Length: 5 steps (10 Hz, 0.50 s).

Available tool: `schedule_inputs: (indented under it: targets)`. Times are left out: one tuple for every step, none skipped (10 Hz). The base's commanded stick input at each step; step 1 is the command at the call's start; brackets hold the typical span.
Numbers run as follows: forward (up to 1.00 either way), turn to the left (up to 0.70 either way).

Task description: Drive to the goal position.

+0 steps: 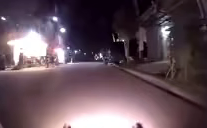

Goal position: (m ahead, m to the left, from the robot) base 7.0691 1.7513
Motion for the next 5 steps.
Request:
schedule_inputs:
  targets:
    - [0.60,0.00]
    - [0.60,0.00]
    - [0.60,0.00]
    - [0.60,0.00]
    - [0.60,0.00]
